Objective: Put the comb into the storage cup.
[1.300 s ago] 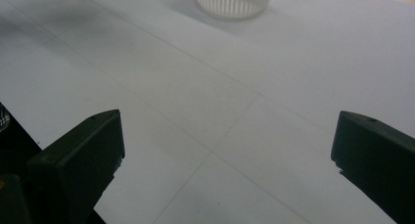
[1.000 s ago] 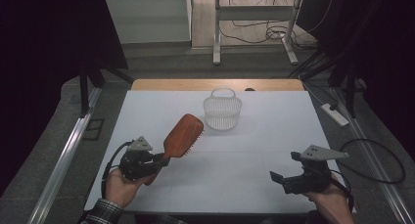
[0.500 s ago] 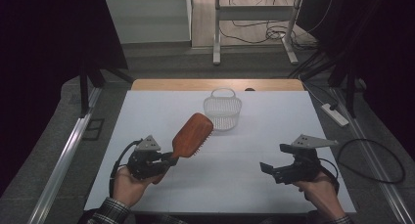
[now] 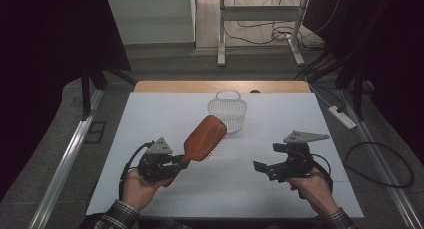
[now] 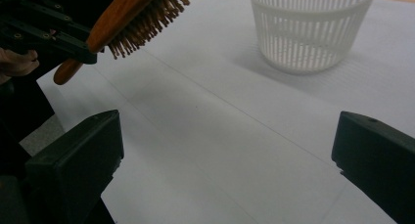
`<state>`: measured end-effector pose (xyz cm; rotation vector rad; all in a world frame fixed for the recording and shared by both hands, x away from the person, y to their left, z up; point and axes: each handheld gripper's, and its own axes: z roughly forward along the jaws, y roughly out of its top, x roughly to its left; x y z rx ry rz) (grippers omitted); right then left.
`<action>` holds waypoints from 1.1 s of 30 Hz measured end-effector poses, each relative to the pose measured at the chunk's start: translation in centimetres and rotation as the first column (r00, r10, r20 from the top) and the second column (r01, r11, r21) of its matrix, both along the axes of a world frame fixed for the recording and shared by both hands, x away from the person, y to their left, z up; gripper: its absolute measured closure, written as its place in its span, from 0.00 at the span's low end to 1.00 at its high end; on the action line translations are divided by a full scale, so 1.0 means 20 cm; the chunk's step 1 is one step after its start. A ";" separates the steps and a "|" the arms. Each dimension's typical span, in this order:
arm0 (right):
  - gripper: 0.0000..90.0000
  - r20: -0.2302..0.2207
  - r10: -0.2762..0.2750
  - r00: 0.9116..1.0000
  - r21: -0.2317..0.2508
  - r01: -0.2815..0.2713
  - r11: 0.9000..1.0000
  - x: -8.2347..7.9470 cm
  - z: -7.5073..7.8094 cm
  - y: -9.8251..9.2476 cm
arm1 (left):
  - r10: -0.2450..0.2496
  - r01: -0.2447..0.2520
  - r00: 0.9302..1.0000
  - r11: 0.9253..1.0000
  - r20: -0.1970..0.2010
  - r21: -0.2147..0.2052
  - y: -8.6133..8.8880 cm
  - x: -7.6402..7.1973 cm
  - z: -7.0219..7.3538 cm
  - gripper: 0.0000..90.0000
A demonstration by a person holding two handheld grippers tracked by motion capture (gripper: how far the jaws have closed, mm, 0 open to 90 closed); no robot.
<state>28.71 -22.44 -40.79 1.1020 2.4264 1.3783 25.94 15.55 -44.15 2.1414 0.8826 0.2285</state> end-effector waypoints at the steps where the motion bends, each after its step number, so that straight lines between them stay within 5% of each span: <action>1: 0.00 -0.003 0.001 1.000 0.002 -0.001 1.000 0.00 0.00 0.01 | -0.006 0.006 1.000 1.000 0.002 0.000 -0.01 0.00 0.00 0.80; 13: 0.00 -0.013 0.020 1.000 0.025 -0.020 1.000 0.06 0.02 0.12 | -0.024 0.024 0.999 1.000 0.030 -0.015 -0.06 0.00 0.02 0.81; 33: 0.00 -0.112 0.039 0.993 0.066 -0.031 0.997 0.16 0.05 0.29 | -0.055 0.057 0.997 0.998 0.048 -0.032 -0.14 0.01 0.03 0.80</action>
